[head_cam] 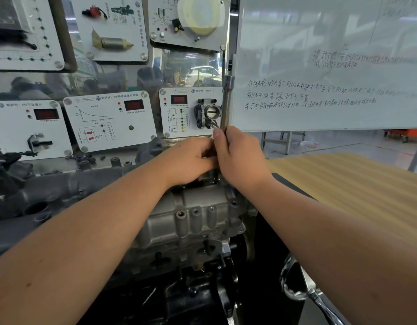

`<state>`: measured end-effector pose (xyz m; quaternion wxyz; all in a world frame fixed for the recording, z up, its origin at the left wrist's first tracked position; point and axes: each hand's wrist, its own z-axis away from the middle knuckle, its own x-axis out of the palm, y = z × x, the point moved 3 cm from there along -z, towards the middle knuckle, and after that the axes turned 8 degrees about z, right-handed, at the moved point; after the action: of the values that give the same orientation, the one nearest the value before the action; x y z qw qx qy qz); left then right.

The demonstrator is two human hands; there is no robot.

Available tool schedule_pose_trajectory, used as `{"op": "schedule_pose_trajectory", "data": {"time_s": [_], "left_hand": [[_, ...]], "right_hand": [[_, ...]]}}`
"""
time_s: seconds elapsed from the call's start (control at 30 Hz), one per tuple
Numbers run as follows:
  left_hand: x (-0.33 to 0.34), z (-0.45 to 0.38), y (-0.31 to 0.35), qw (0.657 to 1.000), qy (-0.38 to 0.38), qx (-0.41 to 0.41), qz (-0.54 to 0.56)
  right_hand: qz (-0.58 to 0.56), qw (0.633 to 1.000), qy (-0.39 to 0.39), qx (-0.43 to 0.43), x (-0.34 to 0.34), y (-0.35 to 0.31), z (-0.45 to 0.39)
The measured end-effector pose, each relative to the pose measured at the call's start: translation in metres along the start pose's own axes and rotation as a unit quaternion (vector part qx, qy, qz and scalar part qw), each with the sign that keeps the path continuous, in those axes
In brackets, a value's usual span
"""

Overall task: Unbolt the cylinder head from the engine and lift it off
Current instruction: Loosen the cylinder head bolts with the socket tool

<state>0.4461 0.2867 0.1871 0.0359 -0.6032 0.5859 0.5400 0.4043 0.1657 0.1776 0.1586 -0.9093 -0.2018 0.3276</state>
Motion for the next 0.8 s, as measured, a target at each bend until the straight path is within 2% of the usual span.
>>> {"op": "schedule_pose_trajectory", "data": {"time_s": [0.13, 0.37, 0.8], "left_hand": [[-0.0007, -0.0026, -0.0001, 0.999, 0.008, -0.017, -0.037], [-0.0004, -0.0015, -0.0021, 0.999, 0.016, -0.028, -0.01], [-0.0007, -0.0049, -0.0059, 0.997, 0.037, -0.034, -0.054]], "right_hand": [[0.005, 1.0, -0.016, -0.009, 0.0026, -0.0013, 0.0009], [0.025, 1.0, -0.014, -0.01, 0.0043, -0.001, -0.0012], [0.014, 0.998, -0.015, -0.052, 0.001, -0.0078, 0.0028]]}}
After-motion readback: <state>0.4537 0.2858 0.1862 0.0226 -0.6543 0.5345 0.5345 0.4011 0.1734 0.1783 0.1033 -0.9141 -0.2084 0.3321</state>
